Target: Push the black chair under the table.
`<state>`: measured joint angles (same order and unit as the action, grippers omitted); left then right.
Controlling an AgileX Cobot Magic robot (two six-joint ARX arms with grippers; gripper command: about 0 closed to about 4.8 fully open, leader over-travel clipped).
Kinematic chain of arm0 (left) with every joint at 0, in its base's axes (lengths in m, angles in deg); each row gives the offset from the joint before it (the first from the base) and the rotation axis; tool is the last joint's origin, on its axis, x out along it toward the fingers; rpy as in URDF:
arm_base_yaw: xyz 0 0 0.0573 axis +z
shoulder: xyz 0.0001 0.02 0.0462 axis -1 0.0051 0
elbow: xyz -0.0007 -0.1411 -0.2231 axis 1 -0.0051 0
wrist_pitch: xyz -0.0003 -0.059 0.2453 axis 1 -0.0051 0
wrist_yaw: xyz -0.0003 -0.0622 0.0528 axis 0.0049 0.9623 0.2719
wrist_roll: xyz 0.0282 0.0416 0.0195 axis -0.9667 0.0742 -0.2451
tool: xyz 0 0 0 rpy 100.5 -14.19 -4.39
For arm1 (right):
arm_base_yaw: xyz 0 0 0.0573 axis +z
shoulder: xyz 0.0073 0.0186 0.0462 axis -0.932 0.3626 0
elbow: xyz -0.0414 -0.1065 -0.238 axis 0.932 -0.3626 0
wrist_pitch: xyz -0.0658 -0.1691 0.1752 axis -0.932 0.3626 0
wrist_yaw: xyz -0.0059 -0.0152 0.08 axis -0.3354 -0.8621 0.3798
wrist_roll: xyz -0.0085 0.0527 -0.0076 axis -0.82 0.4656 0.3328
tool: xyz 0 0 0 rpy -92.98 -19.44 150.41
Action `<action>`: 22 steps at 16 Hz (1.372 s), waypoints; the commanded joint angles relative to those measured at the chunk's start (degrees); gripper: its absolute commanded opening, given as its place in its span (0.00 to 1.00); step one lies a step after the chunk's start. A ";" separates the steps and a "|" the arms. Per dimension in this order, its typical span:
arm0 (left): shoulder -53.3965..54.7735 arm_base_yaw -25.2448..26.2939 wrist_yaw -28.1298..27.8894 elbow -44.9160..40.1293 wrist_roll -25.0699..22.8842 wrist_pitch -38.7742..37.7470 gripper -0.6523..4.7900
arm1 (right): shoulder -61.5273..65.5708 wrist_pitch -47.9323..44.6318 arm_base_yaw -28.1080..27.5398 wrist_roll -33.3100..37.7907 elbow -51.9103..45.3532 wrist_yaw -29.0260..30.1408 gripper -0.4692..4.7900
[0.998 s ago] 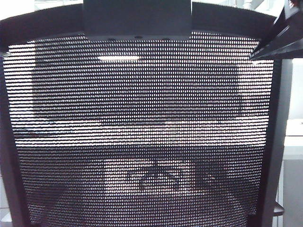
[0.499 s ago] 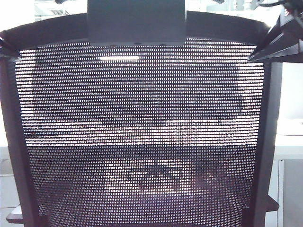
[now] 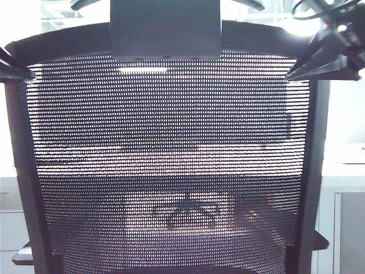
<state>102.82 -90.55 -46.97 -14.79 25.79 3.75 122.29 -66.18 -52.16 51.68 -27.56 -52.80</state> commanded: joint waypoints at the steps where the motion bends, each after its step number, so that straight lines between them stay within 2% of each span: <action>1: 3.52 0.61 -5.66 0.74 -0.09 5.09 0.11 | 3.32 -8.17 -0.81 -0.57 2.14 -4.63 0.08; 5: 7.69 0.61 -6.97 1.42 -0.15 9.90 0.11 | 5.11 -9.07 -3.54 -1.09 2.14 -4.17 0.08; 8: 12.96 0.59 -6.56 4.52 -1.42 10.64 0.11 | 6.14 -10.05 -5.73 -1.18 2.49 -2.58 0.08; 13: 19.63 0.59 -6.40 12.02 -4.15 11.26 0.11 | 9.79 -12.72 -5.73 -1.16 5.20 -2.23 0.08; 22: 30.18 0.61 -7.30 14.27 -5.01 20.20 0.11 | 20.50 -14.38 -5.77 -1.40 13.57 -2.23 0.08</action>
<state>132.59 -90.77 -48.76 -1.48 21.20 22.13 142.25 -76.13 -56.99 50.66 -15.53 -50.28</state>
